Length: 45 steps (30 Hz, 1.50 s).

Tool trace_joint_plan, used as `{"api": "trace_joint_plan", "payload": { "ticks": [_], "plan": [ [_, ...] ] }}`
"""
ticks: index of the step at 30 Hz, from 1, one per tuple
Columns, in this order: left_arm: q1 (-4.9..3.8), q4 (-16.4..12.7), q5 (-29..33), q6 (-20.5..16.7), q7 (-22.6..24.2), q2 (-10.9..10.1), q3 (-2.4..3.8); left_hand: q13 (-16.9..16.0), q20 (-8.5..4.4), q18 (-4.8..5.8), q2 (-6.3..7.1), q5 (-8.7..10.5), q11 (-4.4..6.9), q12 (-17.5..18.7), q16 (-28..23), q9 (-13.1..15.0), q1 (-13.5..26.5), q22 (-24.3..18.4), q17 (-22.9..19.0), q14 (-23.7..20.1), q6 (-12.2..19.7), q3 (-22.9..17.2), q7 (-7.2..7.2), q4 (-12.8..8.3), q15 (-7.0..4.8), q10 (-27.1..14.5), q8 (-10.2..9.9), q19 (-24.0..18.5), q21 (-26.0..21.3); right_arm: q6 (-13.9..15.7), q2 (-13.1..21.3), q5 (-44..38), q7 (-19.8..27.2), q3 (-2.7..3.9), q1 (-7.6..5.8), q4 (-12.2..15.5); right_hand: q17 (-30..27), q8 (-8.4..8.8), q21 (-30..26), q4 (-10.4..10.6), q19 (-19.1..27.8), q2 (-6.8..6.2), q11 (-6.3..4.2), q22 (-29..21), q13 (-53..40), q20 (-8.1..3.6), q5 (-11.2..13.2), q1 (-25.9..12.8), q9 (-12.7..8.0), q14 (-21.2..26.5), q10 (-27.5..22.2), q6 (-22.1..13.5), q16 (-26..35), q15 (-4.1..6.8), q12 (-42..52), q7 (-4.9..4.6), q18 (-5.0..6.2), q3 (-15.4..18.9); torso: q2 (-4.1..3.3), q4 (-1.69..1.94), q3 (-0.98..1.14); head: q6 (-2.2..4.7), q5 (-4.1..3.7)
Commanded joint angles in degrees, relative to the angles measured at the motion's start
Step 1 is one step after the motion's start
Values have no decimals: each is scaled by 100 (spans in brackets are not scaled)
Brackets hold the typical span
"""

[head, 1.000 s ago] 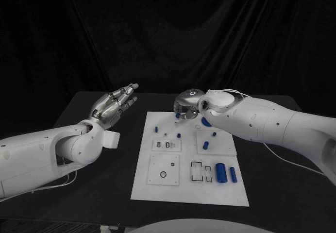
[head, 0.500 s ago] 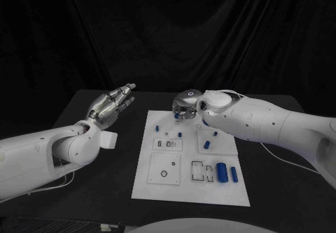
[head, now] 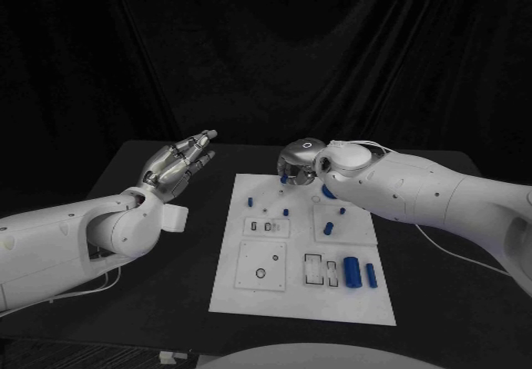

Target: Assemble the parts on the task board

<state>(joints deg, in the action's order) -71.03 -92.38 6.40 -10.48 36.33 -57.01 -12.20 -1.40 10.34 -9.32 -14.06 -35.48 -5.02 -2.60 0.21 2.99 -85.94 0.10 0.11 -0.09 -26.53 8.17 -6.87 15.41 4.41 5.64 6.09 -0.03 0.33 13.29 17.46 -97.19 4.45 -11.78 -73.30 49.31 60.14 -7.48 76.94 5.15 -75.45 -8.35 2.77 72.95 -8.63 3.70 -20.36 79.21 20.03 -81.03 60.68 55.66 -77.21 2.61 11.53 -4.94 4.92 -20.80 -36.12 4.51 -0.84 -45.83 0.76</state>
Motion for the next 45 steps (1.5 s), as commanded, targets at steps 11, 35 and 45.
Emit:
{"api": "trace_joint_plan", "payload": {
  "ticks": [11,35,45],
  "plan": [
    [-19,48,-13,92,26,39,7,-6,52,-68,-19,-34,-32,-34,-10,6,-81,-10,-5,14,-20,-59,-8,8,44,4,36,3,-33,131,18,-11,-176,3,14,-24,-8,29,-35,19,19,5,10,-4,5,29,-25,-74,13,9,-45,-50,-7,-28,-46,-10,-18,-29,27,0,-17,-37,18],
    [-19,55,-13,147,-2,66,6,-6,57,-70,-22,-42,-35,-40,-10,5,-95,-10,-5,15,-13,-77,-11,4,46,1,36,3,-33,-60,-48,-11,-163,3,141,-203,-97,69,-106,7,93,15,10,-62,5,43,37,-87,42,67,-108,-112,35,-38,-106,-7,2,-43,44,7,-30,-125,54],
    [-19,36,-13,172,-17,59,6,-6,59,-70,-24,-42,-36,-41,-9,5,-97,-10,-4,15,-12,-81,-12,4,48,1,36,3,-33,30,-87,-11,-88,4,163,-264,-112,73,-114,11,101,19,11,-67,2,45,56,-96,48,77,-108,-117,42,-39,-109,-6,3,-42,49,15,-37,-140,55]
  ]
}}
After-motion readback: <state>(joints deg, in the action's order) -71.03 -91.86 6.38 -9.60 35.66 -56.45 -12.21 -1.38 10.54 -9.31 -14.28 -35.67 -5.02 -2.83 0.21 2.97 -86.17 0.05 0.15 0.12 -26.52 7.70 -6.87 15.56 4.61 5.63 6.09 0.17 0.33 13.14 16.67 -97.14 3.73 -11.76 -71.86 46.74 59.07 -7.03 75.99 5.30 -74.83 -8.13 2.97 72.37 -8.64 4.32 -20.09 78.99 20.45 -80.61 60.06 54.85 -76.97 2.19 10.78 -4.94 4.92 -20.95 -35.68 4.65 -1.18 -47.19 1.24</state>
